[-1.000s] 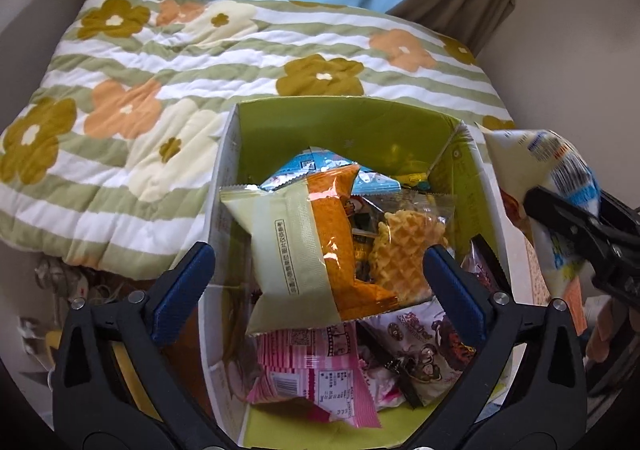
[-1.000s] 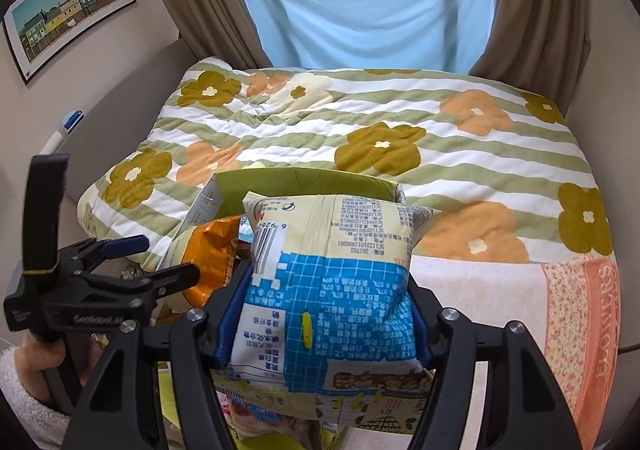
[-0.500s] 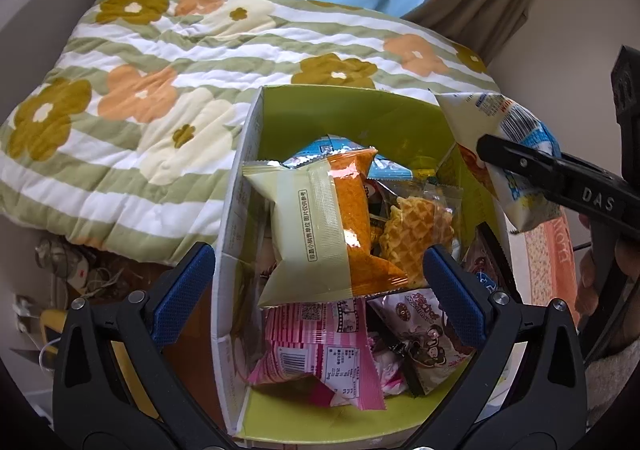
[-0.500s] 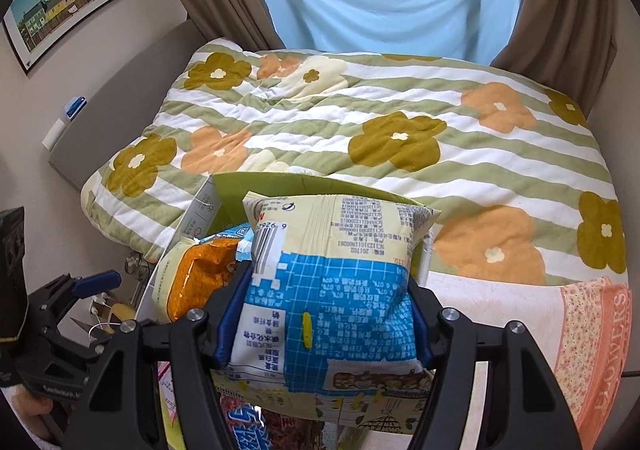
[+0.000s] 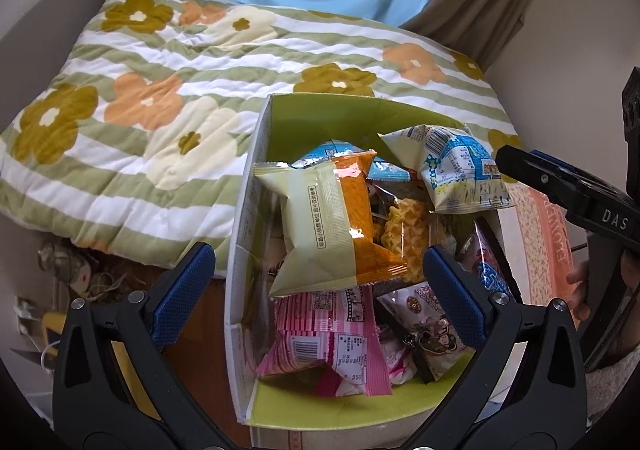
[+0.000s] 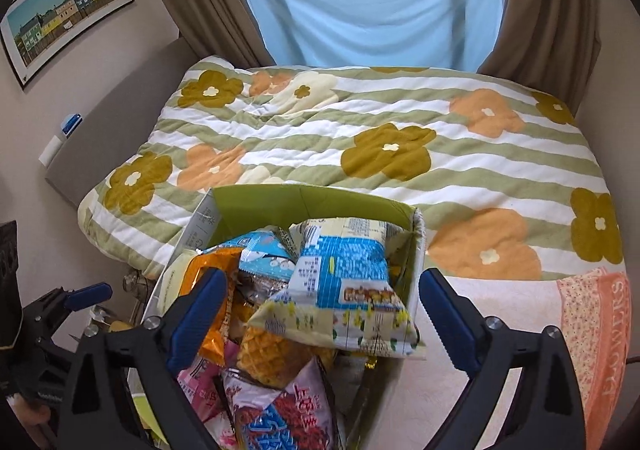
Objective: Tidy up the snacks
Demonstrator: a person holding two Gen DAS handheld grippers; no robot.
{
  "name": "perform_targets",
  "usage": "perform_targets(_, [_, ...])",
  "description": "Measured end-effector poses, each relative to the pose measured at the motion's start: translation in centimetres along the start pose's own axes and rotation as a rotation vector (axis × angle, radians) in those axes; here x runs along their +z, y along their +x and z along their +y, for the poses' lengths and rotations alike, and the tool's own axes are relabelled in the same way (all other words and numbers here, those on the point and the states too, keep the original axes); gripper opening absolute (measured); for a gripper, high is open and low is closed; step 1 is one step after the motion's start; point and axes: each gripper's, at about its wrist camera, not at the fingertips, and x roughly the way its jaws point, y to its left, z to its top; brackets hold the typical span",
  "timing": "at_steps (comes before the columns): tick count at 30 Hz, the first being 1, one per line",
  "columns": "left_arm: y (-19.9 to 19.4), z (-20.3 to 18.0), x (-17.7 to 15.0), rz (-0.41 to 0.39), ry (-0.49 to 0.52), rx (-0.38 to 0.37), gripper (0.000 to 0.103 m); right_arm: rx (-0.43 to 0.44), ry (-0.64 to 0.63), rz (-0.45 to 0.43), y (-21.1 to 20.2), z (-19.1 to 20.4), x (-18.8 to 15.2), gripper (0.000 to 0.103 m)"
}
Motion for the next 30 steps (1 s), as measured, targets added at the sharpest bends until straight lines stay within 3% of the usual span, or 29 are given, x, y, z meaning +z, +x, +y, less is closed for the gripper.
perform_targets(10, [-5.1,-1.7,-0.8,-0.092,0.079,-0.014,0.103,-0.035,0.031,-0.107,-6.1,1.4,-2.2,0.096])
perform_targets(16, [-11.2,-4.7,-2.6,-0.217,0.112,-0.004,0.103,-0.078,0.029,-0.225,-13.0,1.5,-4.4,0.096])
perform_targets(23, [-18.6,-9.1,-7.8,-0.387,0.109,0.017,0.103,-0.130,0.022,-0.360,-21.7,0.9,-8.5,0.096])
perform_targets(30, [-22.7,-12.7,-15.1,-0.456,0.118,0.030,0.103,-0.222,-0.020,-0.405,-27.7,0.5,-15.0,0.096])
